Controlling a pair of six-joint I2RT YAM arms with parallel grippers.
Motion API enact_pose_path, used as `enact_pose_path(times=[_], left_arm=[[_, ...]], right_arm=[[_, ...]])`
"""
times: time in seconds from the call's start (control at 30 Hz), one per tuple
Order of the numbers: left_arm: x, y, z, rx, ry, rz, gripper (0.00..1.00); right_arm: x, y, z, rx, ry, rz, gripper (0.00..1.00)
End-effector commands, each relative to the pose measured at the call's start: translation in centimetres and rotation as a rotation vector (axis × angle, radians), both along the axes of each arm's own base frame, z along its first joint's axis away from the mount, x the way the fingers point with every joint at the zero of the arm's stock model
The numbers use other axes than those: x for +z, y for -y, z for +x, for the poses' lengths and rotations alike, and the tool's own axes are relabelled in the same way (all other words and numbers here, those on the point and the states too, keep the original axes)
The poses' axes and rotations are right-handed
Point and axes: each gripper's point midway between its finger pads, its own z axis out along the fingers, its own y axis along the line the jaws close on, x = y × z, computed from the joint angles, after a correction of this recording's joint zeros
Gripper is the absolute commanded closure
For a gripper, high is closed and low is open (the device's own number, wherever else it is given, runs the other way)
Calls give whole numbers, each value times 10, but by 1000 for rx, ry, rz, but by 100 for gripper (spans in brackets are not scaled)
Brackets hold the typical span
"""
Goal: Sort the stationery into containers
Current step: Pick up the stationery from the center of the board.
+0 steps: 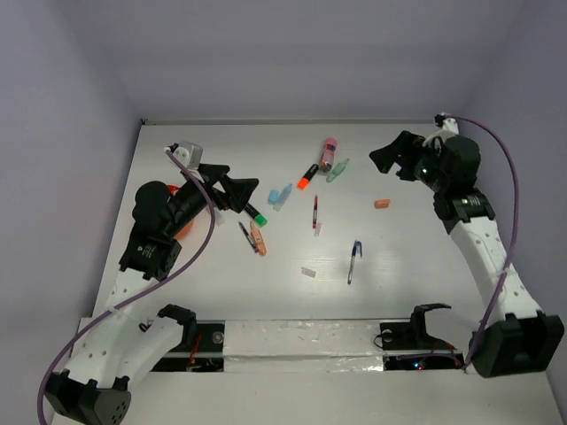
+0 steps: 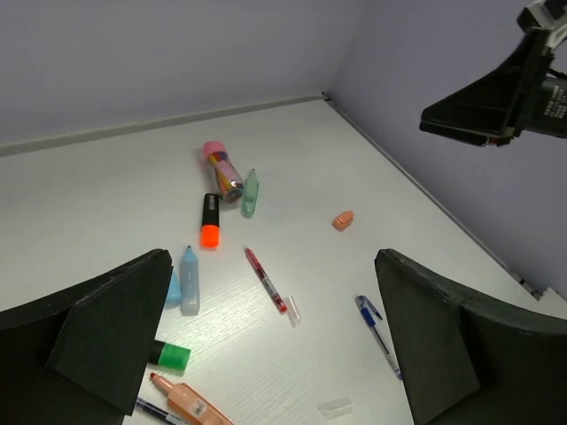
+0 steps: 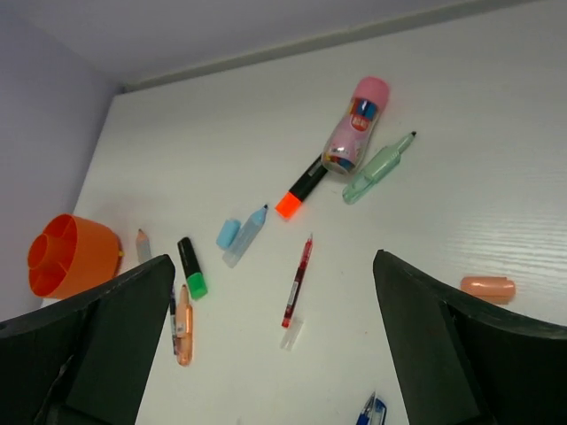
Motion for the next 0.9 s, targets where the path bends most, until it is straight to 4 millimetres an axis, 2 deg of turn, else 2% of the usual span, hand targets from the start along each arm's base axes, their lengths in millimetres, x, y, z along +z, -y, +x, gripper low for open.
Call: enact_pose_path(times=[0.0, 0.07, 0.1, 0.13, 0.27, 0.3, 0.33, 0.37, 0.4, 0.53, 0.57, 0.7, 0.87], left_arm=[[9, -4, 2, 20, 38, 16, 1], [10, -8, 2, 33, 49, 18, 1], [9, -8, 3, 35, 50, 21, 1], [9, -9, 3, 38, 51, 23, 1], [4, -10, 5, 49, 38, 39, 1], [3, -11, 5, 52, 35, 40, 1], [1, -11, 6, 55, 30, 41, 1], [0, -11, 7, 56, 25, 41, 1], [-1, -10, 9, 58, 19, 43, 1], [-4, -9, 9, 51, 12, 46, 1], [-3, -10, 9, 53, 16, 47, 1], [-5, -11, 12, 64, 11, 47, 1], [-9, -10, 14, 63, -7, 50, 1]], right_arm=[[0, -22, 27, -4, -7, -61, 0], [-14, -29, 40, -19, -51, -114, 0], [-20, -34, 55, -30, -73, -138, 0], [-25, -36, 63, -58, -84, -173, 0], [-41, -29, 100, -154, -129, -235, 4], [-46, -29, 105, -164, -139, -246, 9], [-39, -26, 113, -183, -130, -255, 10], [-55, -27, 124, -192, -162, -275, 13], [-59, -25, 130, -204, -172, -287, 18], [-93, -32, 159, -219, -254, -335, 20], [-103, -41, 171, -208, -269, -341, 20], [-130, -63, 192, -172, -309, -347, 20], [-164, -83, 204, -140, -365, -355, 25]])
